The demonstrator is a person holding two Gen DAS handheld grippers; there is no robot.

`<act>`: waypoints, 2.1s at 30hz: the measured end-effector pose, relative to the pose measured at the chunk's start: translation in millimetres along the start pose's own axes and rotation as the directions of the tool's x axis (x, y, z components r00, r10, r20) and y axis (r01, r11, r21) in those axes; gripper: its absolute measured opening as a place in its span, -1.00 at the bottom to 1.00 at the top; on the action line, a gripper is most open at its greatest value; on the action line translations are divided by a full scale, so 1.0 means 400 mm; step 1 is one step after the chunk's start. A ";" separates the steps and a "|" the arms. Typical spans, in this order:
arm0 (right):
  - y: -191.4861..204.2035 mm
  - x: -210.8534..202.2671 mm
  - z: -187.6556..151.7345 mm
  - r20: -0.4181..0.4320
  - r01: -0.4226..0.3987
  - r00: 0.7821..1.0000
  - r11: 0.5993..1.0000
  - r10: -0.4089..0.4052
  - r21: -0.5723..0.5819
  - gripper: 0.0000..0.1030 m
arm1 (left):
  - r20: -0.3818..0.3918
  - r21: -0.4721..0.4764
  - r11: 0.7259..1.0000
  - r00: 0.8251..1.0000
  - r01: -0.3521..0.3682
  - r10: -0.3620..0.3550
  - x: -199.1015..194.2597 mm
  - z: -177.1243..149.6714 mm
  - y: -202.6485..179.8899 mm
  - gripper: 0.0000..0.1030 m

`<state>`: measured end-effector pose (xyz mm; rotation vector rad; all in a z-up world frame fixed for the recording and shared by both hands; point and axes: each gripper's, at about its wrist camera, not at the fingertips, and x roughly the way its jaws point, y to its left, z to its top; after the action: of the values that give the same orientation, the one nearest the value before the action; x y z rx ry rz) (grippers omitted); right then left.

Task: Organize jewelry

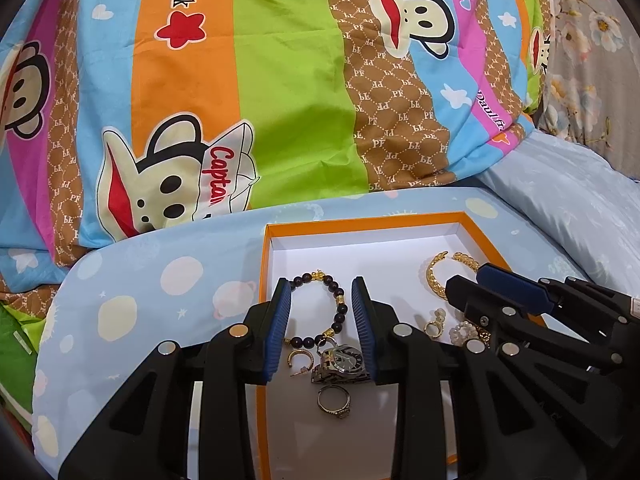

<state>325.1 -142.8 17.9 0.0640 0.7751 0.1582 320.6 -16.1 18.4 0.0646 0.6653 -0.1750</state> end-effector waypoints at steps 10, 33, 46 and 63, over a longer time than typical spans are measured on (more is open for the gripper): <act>-0.007 -0.012 -0.009 0.003 0.003 1.000 1.000 -0.003 0.015 -0.48 | -0.005 -0.014 1.000 1.000 -0.001 0.001 0.000 -0.004 0.007 -0.41; 0.025 -0.329 -0.351 0.004 0.106 0.994 0.992 -0.106 0.065 0.30 | -0.040 -0.052 0.998 0.999 -0.020 0.018 -0.321 -0.306 -0.029 0.09; 0.041 -0.332 -0.359 0.006 0.134 0.991 0.990 -0.134 0.044 0.31 | -0.048 -0.078 0.996 0.998 -0.052 0.049 -0.325 -0.313 -0.024 0.10; 0.044 -0.331 -0.358 0.007 0.135 0.991 0.990 -0.135 0.040 0.31 | -0.053 -0.071 0.994 0.996 -0.078 0.074 -0.322 -0.312 -0.025 0.10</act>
<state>129.3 -147.4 9.3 0.0489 0.7700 0.0140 143.4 6.8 -0.2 0.0238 0.7178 -0.0759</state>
